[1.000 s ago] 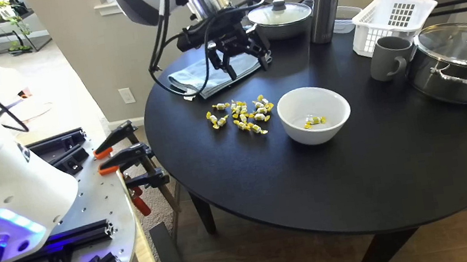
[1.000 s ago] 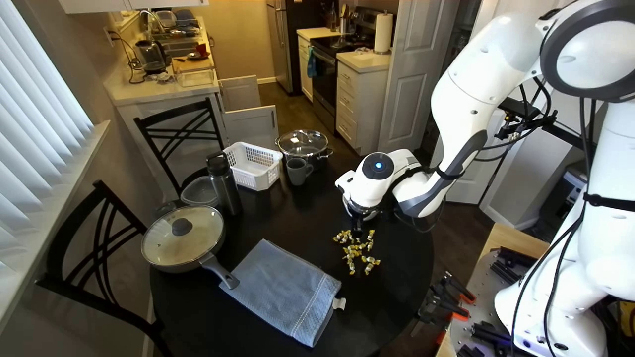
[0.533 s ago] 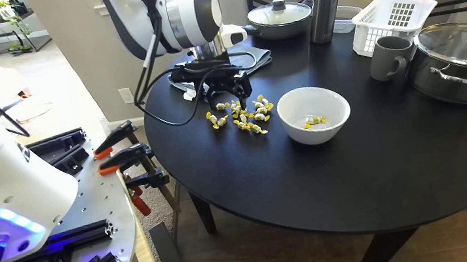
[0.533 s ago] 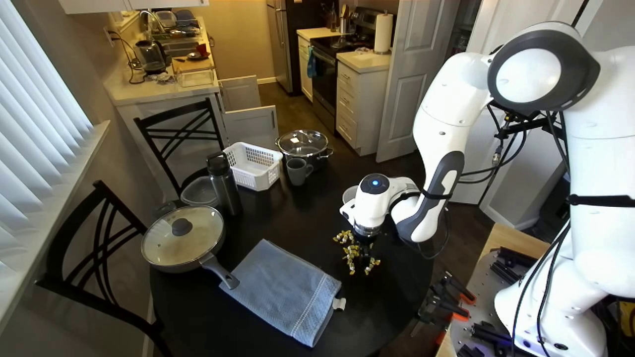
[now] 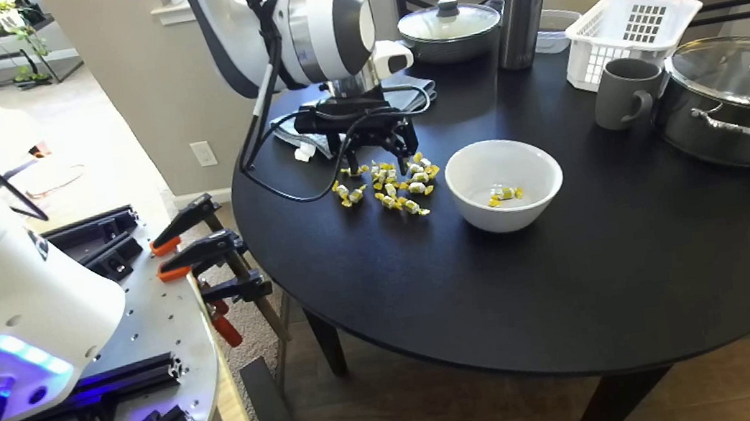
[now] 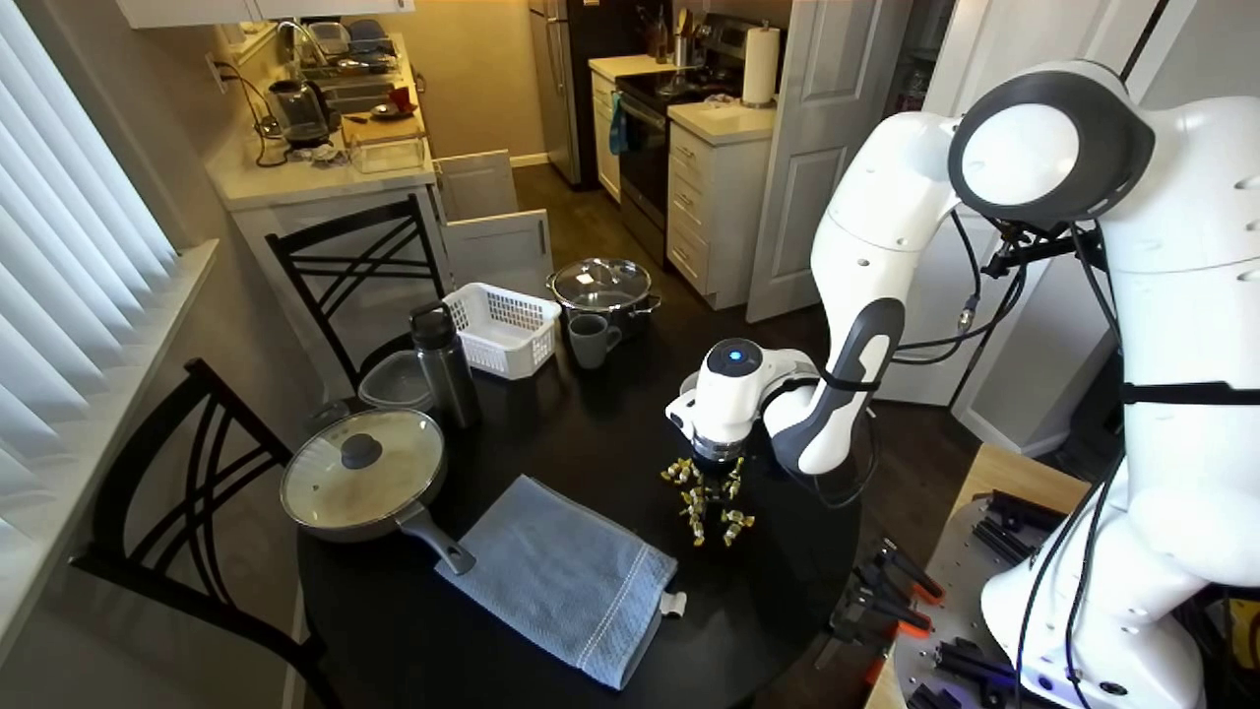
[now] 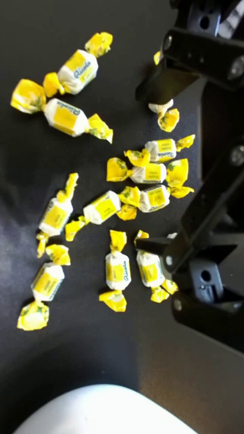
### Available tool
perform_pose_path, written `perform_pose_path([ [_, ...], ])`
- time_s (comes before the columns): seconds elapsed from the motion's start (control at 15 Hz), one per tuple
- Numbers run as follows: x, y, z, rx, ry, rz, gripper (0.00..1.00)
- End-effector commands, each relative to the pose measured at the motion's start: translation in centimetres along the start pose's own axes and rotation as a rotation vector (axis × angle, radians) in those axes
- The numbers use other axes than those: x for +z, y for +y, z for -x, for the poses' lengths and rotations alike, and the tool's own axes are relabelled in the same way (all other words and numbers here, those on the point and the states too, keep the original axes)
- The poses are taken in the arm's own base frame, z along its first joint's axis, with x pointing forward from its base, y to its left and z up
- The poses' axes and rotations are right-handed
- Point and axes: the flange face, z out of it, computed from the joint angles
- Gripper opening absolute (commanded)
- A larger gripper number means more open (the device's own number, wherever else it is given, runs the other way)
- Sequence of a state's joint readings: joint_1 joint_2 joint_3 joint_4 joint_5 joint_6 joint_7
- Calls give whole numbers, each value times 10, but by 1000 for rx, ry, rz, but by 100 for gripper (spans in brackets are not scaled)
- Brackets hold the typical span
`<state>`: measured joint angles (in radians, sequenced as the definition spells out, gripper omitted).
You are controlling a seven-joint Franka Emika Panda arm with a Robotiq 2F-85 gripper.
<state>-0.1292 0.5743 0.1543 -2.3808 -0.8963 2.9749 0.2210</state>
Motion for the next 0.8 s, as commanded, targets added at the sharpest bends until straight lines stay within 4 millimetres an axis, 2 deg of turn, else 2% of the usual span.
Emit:
perform_pose_path([
  [0.0,8,9,-6,-23,10,-11,100],
  [0.47,34,8,-12,-28,20,-66,100],
  [0.53,36,9,-13,-28,27,-82,75],
  [0.6,34,10,-14,-34,27,-92,74],
  [0.73,32,12,-18,-41,30,-107,61],
])
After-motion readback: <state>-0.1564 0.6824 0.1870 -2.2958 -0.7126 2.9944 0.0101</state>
